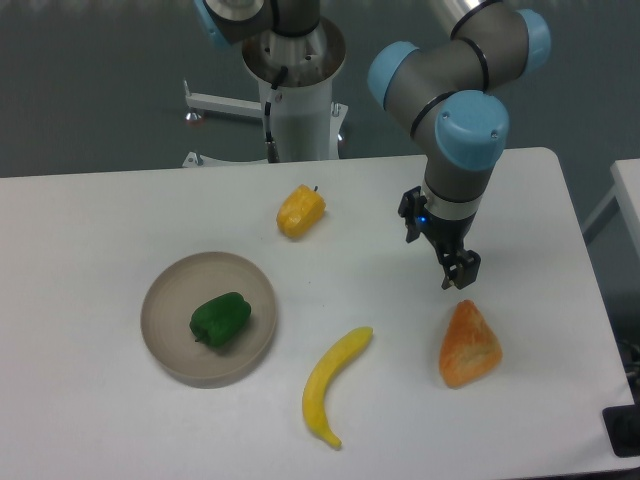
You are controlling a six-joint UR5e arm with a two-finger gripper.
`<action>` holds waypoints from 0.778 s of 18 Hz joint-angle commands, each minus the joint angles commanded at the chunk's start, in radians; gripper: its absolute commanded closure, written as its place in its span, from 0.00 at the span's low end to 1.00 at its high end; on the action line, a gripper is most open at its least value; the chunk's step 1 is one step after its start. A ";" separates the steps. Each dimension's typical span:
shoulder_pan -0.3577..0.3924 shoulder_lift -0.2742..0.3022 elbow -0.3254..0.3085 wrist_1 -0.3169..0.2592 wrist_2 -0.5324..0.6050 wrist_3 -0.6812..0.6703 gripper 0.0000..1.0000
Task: Pick up the green pepper from the plate
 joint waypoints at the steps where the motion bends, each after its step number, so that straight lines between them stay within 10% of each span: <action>1: -0.031 0.000 -0.008 0.000 0.000 -0.078 0.00; 14: -0.295 -0.069 -0.011 0.104 -0.060 -0.571 0.00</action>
